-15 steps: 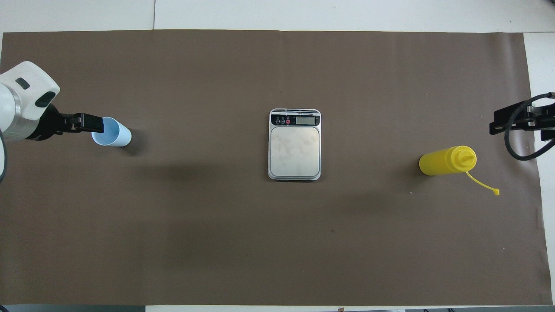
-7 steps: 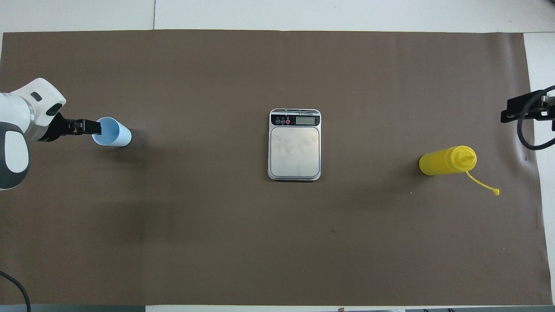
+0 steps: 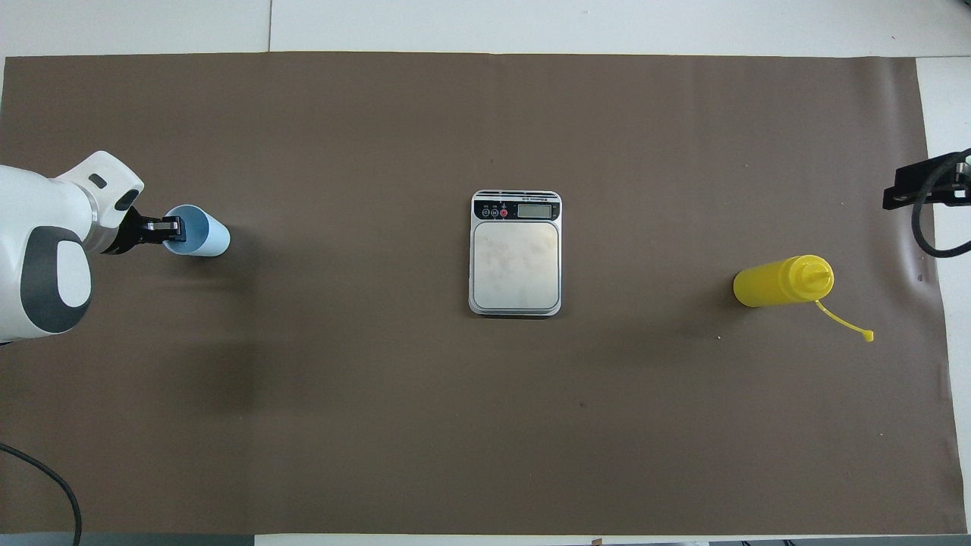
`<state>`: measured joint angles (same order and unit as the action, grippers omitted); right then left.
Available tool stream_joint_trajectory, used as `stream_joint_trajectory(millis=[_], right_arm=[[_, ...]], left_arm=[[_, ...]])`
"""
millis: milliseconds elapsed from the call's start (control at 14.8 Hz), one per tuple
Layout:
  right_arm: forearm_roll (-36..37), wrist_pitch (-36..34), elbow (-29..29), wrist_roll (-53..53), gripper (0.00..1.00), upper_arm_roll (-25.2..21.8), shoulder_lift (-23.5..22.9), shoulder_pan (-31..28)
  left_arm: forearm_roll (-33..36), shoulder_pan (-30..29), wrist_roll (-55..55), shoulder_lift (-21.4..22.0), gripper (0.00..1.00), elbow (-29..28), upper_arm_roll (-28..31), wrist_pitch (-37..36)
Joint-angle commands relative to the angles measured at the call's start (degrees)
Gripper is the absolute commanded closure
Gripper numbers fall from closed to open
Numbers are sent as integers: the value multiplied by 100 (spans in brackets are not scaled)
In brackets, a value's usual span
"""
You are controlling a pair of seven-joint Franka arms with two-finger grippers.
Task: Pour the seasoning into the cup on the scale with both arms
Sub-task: 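Carry the blue cup with the left gripper onto the scale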
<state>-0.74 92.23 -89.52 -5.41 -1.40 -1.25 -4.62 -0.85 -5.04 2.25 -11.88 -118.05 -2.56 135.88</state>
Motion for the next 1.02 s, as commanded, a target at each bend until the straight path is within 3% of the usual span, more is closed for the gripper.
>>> stream_joint_trajectory(millis=[0, 203, 338, 609, 947], right_arm=[[-49, -177, 4, 85, 0, 25, 107, -39], [-418, -117, 41, -47, 0, -98, 55, -355], [-523, -169, 189, -100, 0, -106, -225, -452], [-1128, -1494, 2198, -888, 0, -133, -1850, -970], [-2323, -1575, 2185, -2039, 0, -142, -2318, -1699]], left_arm=[[-82, 56, -277, 281, 100, -121, -16, -52], [-82, 318, -487, 642, 100, 10, -34, -657], [-82, 757, -1021, 652, 100, 220, -34, -966], [-47, 2109, -2919, 608, 100, 257, -34, -844], [154, 3385, -4406, 327, 100, 659, -34, -738]])
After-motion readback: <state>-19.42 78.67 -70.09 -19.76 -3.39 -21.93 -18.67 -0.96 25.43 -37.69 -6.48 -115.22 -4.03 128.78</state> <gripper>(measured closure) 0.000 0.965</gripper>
